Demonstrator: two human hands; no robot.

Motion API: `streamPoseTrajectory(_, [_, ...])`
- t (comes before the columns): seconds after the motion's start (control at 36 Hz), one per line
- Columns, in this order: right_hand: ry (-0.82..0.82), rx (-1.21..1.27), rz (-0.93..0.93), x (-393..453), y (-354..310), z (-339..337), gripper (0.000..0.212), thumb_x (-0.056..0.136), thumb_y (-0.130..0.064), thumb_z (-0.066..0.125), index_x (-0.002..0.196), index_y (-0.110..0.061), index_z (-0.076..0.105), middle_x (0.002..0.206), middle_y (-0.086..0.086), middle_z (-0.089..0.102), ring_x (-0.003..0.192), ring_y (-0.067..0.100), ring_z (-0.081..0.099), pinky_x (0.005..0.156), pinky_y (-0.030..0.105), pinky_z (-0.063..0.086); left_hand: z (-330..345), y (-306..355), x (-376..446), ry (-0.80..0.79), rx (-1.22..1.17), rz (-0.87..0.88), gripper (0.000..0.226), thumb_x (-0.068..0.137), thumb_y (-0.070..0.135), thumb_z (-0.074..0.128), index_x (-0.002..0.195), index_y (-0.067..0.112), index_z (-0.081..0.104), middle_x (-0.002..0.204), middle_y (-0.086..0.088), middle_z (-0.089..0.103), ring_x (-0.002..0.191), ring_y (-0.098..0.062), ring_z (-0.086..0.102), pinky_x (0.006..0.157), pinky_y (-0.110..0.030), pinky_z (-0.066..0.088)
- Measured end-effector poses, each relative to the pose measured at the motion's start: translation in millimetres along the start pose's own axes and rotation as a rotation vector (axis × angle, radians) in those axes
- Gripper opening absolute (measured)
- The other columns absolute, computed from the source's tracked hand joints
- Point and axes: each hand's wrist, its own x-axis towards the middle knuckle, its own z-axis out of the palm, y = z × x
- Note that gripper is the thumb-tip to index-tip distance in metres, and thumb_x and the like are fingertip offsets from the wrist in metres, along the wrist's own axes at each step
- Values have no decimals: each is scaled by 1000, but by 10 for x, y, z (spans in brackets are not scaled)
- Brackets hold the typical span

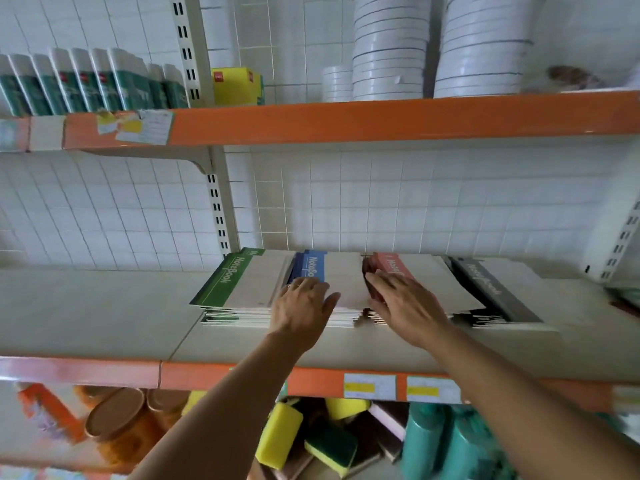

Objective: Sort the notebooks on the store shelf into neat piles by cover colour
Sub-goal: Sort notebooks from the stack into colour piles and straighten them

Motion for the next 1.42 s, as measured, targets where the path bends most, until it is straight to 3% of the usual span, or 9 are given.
streamPoseTrajectory(0.06, [25,0,25,-164,203,-39,72,89,-55,18,141,-14,44,140,10,50,127,28,49,107,36,36,10,200,16,-7,8,28,44,100,47,32,128,23,56,137,5,52,129,-15,42,102,-31,34])
streamPoseTrajectory(0.22, [67,0,172,-798,811,-253,48,99,-36,43,143,-16,39,143,5,46,128,25,47,103,34,38,115,956,30,-25,-30,130,37,100,43,35,121,25,59,130,7,55,124,-14,45,95,-30,35])
streamPoseTrajectory(0.39, [29,-63,259,-1562,1518,-478,64,94,-55,21,144,-19,37,143,2,47,126,22,47,101,31,37,328,1865,-61,-17,-90,198,48,97,51,31,114,22,65,123,3,61,120,-20,51,93,-32,40])
streamPoseTrajectory(0.5, [20,-69,303,-2087,1976,-653,56,98,-48,28,144,-16,39,141,2,49,126,22,48,102,29,35,500,2510,-130,-69,-71,247,44,99,49,32,120,24,61,129,5,57,125,-16,47,96,-32,37])
streamPoseTrajectory(0.67, [73,-79,395,-2787,2716,-780,50,85,-43,44,112,-9,68,97,10,72,77,28,70,61,32,55,720,3431,-216,-120,-71,313,42,100,48,34,128,25,57,138,5,51,130,-16,41,102,-29,31])
streamPoseTrajectory(0.75, [19,-111,423,-3023,3022,-823,72,86,-54,20,132,-12,55,123,9,64,105,29,64,85,36,50,803,3792,-238,-144,-61,339,42,100,47,33,129,25,56,139,5,49,131,-16,39,102,-30,31])
streamPoseTrajectory(0.81, [-20,-138,461,-3152,3215,-853,67,92,-55,17,144,-18,39,139,3,52,122,25,53,98,32,40,870,3994,-219,-156,-57,349,43,100,47,33,129,26,55,140,5,48,132,-15,39,102,-30,32])
streamPoseTrajectory(0.92, [-13,-119,499,-3305,3509,-893,51,100,-41,37,147,-21,31,141,0,49,126,20,47,98,28,36,1012,4314,-106,-198,-51,370,45,101,48,30,133,26,52,144,7,44,135,-13,34,105,-28,28])
streamPoseTrajectory(1.42, [-241,-77,566,-2847,4418,-820,60,100,-39,43,152,-25,18,154,-1,31,138,19,33,109,32,30,1595,4996,689,-247,-101,395,44,102,46,28,136,27,48,148,5,39,138,-14,30,109,-31,25])
